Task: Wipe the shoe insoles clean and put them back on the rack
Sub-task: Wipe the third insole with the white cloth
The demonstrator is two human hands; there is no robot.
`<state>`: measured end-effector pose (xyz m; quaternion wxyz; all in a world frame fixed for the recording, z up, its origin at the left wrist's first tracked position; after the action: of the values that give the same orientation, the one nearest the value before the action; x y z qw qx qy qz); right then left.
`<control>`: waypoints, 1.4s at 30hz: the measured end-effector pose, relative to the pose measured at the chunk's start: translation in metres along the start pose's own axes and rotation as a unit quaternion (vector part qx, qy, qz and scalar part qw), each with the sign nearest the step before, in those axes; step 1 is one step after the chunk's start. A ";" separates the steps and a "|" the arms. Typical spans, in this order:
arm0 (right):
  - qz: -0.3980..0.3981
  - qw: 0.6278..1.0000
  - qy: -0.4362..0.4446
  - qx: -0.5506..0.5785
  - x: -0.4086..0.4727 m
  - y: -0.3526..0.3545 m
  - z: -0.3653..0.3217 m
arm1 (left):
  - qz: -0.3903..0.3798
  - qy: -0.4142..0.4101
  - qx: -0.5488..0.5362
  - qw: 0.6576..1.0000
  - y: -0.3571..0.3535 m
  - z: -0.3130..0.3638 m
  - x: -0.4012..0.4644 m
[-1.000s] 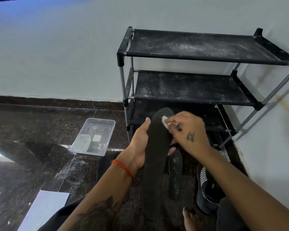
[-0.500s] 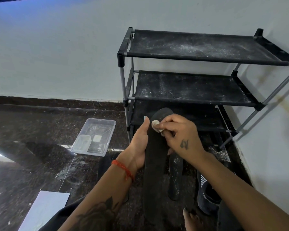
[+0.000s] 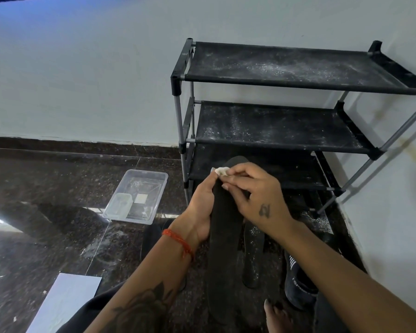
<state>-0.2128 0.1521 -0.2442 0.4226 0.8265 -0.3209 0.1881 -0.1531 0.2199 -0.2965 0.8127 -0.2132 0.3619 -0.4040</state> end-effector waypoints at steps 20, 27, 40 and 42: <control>-0.022 0.996 -0.001 -0.086 0.003 0.005 0.009 | -0.010 0.027 0.014 0.999 -0.008 -0.005 -0.008; 0.032 0.984 -0.114 -0.135 0.009 0.021 0.038 | -0.023 0.046 0.010 0.999 -0.011 -0.007 -0.009; -0.039 0.988 -0.004 -0.149 0.005 0.007 0.008 | -0.039 0.024 0.034 0.998 -0.008 -0.008 -0.002; -0.040 0.986 -0.030 -0.157 0.007 0.011 0.014 | -0.052 0.021 0.034 0.998 -0.010 -0.010 -0.001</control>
<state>-0.2146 0.1333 -0.2422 0.5448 0.7670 -0.3258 0.0938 -0.1661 0.2144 -0.2959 0.7896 -0.1952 0.3530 -0.4625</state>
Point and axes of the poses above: each hand's wrist, its own x-axis towards the middle knuckle, its own y-axis out of the back of the hand, z = x × y, the point moved 5 cm from there along x, towards the middle knuckle, and after that the axes turned 6 degrees about -y, right-handed, at the moved point
